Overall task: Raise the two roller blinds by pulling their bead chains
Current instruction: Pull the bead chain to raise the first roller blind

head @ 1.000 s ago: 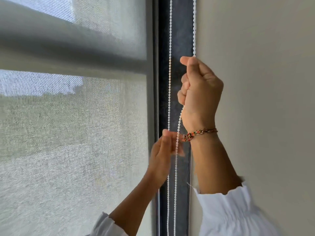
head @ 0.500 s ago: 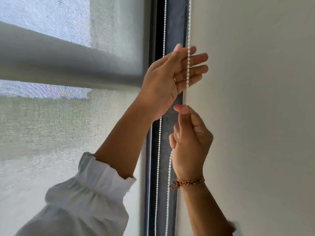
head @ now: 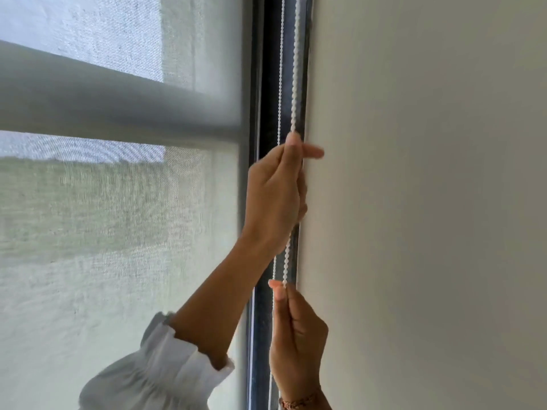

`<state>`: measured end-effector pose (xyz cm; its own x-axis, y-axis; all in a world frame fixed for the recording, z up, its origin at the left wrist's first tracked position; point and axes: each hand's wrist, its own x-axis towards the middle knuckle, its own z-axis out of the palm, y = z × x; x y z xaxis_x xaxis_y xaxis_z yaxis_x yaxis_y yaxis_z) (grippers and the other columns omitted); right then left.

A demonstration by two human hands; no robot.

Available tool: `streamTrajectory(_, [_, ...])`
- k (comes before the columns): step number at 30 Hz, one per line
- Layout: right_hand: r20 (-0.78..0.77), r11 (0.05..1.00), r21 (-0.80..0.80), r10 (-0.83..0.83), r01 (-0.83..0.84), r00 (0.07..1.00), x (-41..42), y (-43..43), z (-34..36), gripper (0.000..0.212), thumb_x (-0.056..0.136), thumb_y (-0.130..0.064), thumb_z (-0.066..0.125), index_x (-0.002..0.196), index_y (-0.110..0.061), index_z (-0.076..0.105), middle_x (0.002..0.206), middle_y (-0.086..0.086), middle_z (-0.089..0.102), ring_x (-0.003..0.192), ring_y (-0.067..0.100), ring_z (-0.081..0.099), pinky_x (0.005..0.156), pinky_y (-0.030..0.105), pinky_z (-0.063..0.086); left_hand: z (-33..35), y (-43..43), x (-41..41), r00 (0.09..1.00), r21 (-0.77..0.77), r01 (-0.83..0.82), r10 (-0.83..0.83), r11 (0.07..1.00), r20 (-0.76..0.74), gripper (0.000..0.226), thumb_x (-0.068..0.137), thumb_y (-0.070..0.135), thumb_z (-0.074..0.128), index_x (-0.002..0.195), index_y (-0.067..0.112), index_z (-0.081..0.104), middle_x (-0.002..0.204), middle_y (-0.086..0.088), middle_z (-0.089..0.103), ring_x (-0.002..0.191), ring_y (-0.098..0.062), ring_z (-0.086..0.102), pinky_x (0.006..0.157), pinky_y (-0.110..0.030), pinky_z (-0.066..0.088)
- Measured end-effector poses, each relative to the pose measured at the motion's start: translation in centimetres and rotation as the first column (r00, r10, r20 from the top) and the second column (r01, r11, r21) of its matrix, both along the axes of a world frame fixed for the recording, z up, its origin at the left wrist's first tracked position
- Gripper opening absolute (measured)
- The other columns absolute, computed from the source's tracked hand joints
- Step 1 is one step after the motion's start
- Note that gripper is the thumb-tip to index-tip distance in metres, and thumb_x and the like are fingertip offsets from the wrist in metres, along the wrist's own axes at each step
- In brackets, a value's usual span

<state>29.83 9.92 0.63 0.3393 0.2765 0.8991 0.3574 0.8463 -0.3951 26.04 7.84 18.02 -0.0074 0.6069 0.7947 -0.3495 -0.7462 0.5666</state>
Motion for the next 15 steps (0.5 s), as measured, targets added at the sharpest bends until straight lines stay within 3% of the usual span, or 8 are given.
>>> streamTrajectory(2, [0.056,0.999,-0.052,0.003,0.000,0.998,0.1,-0.2,-2.2,0.031,0.094,-0.045,0.040,0.106,-0.025,0.061,0.084,-0.005,0.074,0.071,-0.005,0.064,0.063,0.017,0.055,-2.5,0.0,-0.2,1.000,0.014,0.012,-0.012,1.000,0.014,0.039,0.095,0.032,0.036,0.068,0.016,0.059,0.037,0.010,0.033,0.026,-0.002,0.024,0.031,-0.011,0.022])
streamTrajectory(5, [0.086,0.976,-0.198,0.105,-0.086,0.991,0.8,-0.4,-4.8,0.036,0.091,-0.054,0.038,0.103,-0.030,0.062,0.085,-0.008,0.069,0.071,-0.015,0.059,0.068,0.011,0.051,-5.6,0.2,-0.6,1.000,0.008,0.020,-0.020,1.000,0.014,0.036,0.088,0.036,0.040,0.062,0.018,0.057,0.037,0.010,0.034,0.027,-0.001,0.026,0.031,-0.010,0.023])
streamTrajectory(7, [0.023,0.914,-0.360,0.211,-0.189,0.977,1.4,-0.5,-5.0,0.043,0.086,-0.063,0.037,0.094,-0.032,0.065,0.085,-0.015,0.066,0.073,-0.012,0.060,0.074,0.012,0.051,-6.9,0.3,-0.8,1.000,-0.002,0.028,-0.028,1.000,0.009,0.036,0.090,0.035,0.041,0.061,0.019,0.056,0.039,0.011,0.033,0.029,-0.002,0.024,0.032,-0.011,0.023])
streamTrajectory(9, [-0.146,0.824,-0.457,0.303,-0.336,0.942,2.4,0.1,-3.7,0.029,0.086,-0.054,0.037,0.094,-0.038,0.060,0.088,-0.028,0.066,0.088,-0.004,0.062,0.084,0.018,0.052,-7.7,0.5,-0.8,1.000,-0.017,0.000,0.000,1.000,-0.007,0.038,0.094,0.031,0.040,0.062,0.019,0.055,0.040,0.012,0.033,0.030,-0.002,0.024,0.033,-0.011,0.022])
streamTrajectory(12, [-0.321,0.811,-0.368,0.348,-0.455,0.881,3.6,0.8,1.9,0.021,0.096,-0.034,0.035,0.103,-0.038,0.054,0.104,-0.017,0.064,0.098,0.006,0.063,0.094,0.030,0.049,-8.5,0.3,-0.3,0.992,-0.008,-0.108,0.107,0.994,-0.068,0.034,0.092,0.026,0.036,0.063,0.017,0.052,0.040,0.011,0.039,0.032,-0.002,0.031,0.034,-0.013,0.026])
streamTrajectory(15, [-0.397,0.735,-0.184,0.552,-0.653,0.733,3.8,-0.2,9.0,0.024,0.097,-0.025,0.034,0.101,-0.025,0.058,0.104,-0.001,0.065,0.095,0.010,0.065,0.087,0.026,0.050,-10.5,-0.2,0.3,0.976,-0.020,-0.183,0.179,0.983,-0.128,0.032,0.092,0.030,0.039,0.063,0.025,0.053,0.040,0.011,0.043,0.035,-0.002,0.035,0.038,-0.012,0.029])
